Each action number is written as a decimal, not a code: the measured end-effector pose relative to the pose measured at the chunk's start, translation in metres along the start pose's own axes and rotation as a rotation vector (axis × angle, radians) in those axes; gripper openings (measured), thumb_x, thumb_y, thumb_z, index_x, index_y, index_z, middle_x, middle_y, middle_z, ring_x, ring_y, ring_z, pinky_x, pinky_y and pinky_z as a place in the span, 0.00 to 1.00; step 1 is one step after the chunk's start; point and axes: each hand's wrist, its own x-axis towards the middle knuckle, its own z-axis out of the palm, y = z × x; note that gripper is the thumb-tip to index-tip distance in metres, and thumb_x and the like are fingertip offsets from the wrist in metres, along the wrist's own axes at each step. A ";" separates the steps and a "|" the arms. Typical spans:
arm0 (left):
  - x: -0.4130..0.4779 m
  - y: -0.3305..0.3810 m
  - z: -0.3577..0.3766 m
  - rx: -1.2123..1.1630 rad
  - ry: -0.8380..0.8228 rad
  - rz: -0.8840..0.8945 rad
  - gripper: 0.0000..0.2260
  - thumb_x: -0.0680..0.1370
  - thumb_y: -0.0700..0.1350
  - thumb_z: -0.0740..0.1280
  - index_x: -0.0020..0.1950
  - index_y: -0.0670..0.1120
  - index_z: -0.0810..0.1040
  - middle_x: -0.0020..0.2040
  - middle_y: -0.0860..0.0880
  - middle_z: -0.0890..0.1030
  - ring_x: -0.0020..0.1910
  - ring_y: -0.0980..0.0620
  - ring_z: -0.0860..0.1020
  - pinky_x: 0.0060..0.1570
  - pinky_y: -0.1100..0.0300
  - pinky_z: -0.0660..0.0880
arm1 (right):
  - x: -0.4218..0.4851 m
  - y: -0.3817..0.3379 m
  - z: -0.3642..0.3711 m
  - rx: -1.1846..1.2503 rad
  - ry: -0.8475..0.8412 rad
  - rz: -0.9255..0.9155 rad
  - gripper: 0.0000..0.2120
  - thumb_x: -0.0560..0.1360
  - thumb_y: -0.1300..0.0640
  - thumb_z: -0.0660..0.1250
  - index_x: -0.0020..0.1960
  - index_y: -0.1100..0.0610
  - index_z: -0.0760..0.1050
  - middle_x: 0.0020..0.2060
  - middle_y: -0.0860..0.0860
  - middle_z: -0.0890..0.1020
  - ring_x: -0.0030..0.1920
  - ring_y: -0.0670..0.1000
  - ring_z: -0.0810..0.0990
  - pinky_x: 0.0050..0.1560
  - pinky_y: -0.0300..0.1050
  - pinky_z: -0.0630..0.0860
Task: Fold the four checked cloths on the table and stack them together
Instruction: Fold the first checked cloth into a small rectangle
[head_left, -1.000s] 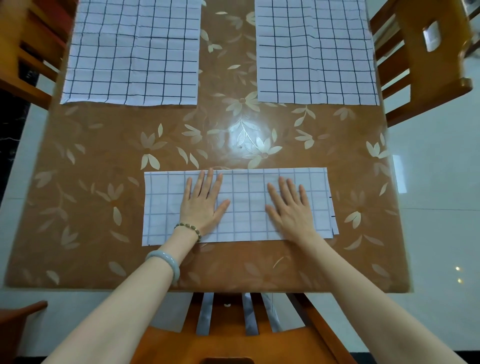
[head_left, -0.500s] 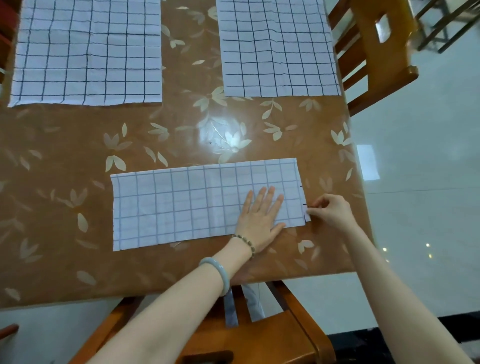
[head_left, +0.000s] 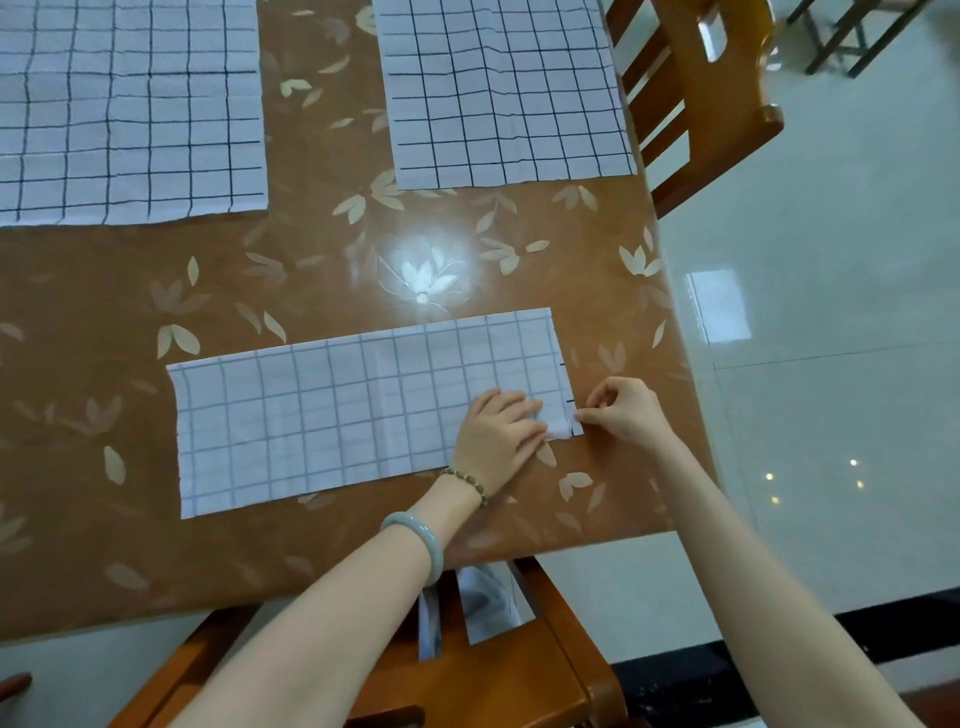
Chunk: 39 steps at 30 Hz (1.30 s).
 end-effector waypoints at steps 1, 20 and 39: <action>0.001 0.002 -0.001 -0.007 0.022 -0.008 0.09 0.76 0.50 0.65 0.42 0.50 0.84 0.53 0.51 0.84 0.55 0.48 0.79 0.61 0.51 0.66 | 0.000 0.000 0.000 0.001 -0.005 -0.003 0.08 0.65 0.56 0.77 0.36 0.55 0.78 0.32 0.49 0.79 0.34 0.45 0.75 0.34 0.37 0.69; -0.003 -0.015 0.005 0.154 -0.129 0.089 0.18 0.79 0.54 0.59 0.66 0.49 0.77 0.68 0.44 0.74 0.69 0.45 0.70 0.71 0.44 0.57 | 0.000 0.002 -0.003 -0.001 -0.028 -0.028 0.07 0.67 0.57 0.77 0.37 0.56 0.79 0.31 0.49 0.78 0.33 0.45 0.75 0.34 0.36 0.68; 0.001 -0.020 -0.026 0.205 -0.105 0.053 0.22 0.79 0.46 0.54 0.68 0.38 0.73 0.67 0.40 0.75 0.71 0.41 0.67 0.72 0.43 0.54 | -0.002 -0.098 0.068 0.144 0.103 -0.475 0.17 0.79 0.66 0.55 0.64 0.61 0.74 0.71 0.56 0.68 0.73 0.53 0.63 0.72 0.44 0.58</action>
